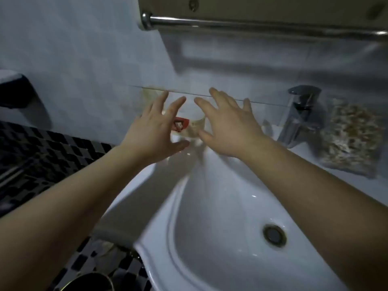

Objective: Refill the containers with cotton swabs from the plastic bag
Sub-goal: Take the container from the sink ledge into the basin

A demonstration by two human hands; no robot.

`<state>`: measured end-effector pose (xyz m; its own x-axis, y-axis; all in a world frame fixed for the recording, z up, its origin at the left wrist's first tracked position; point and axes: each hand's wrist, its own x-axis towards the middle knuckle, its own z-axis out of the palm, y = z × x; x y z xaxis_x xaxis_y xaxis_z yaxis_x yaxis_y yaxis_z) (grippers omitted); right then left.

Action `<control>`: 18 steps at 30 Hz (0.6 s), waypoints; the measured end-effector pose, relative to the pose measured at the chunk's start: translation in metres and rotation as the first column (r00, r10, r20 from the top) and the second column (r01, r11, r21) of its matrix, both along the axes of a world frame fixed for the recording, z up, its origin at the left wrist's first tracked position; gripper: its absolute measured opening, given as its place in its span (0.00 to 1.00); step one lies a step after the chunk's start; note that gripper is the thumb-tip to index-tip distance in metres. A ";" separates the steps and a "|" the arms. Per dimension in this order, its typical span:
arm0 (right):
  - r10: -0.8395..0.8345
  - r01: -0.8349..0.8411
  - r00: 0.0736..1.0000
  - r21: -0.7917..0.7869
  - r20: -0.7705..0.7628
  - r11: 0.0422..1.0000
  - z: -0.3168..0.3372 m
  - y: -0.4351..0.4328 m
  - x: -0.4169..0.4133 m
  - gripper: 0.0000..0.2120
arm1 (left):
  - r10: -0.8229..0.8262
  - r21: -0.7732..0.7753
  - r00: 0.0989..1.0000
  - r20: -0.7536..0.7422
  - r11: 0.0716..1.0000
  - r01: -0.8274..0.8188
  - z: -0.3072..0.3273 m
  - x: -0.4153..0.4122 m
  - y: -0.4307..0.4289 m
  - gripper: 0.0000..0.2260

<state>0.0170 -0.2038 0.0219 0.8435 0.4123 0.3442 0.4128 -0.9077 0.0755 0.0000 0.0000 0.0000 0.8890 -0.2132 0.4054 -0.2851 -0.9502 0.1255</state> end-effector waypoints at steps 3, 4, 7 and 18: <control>-0.054 0.057 0.998 -0.113 0.028 0.992 -0.006 0.011 0.031 0.35 | 0.057 -0.086 0.995 -0.087 0.994 -0.064 -0.010 0.030 0.011 0.48; -0.068 0.069 0.998 -0.137 0.012 0.988 -0.007 0.014 0.038 0.36 | 0.061 -0.117 0.988 -0.138 0.990 -0.078 -0.012 0.036 0.012 0.48; -0.121 0.115 0.992 -0.181 -0.021 0.977 -0.014 0.022 0.060 0.37 | 0.022 -0.219 0.983 -0.185 0.974 -0.063 -0.019 0.055 0.014 0.47; 0.040 -0.039 0.999 0.018 -0.035 0.999 0.002 0.031 0.040 0.32 | 0.070 -0.337 0.996 -0.061 0.937 -0.087 -0.018 0.033 0.017 0.38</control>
<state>0.0569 -0.1726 0.0243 0.8385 0.4396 0.3221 0.4504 -0.8917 0.0447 0.0329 0.0167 -0.0183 0.9173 0.0007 0.3983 -0.1972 -0.8680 0.4557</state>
